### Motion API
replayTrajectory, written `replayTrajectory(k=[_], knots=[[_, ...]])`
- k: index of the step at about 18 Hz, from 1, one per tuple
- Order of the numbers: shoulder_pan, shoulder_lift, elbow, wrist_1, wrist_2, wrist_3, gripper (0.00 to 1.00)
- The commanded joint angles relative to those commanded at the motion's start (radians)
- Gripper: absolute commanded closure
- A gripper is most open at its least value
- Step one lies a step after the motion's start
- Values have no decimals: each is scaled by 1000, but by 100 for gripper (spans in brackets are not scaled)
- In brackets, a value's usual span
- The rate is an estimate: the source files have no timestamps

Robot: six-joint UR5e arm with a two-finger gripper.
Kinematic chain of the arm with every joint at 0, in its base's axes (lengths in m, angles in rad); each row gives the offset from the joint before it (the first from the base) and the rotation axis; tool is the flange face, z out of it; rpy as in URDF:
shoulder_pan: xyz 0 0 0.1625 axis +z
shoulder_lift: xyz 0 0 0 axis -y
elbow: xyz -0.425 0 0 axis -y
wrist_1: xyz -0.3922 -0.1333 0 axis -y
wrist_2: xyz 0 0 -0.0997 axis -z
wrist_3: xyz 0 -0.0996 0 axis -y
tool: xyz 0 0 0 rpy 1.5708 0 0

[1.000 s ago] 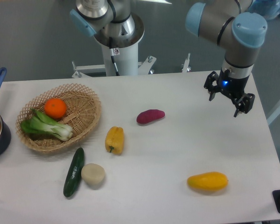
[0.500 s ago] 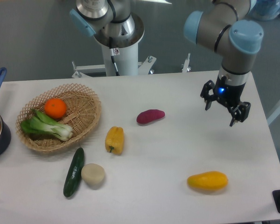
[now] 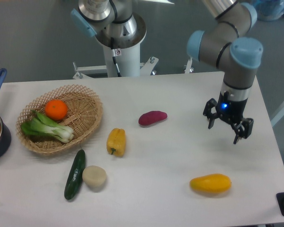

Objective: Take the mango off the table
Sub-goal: 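Move the gripper down toward the yellow mango on the table, then lower the open gripper around the mango and close on it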

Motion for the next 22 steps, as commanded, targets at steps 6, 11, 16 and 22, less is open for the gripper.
replayTrajectory(k=[6,11,16,22], knots=[[-69,-80,120,5,8,-32,0],[-103,-190,230,5,32,24,0],[-149,-236,262,3,244,130,0],[-183,-278,290,3,267,123,0]])
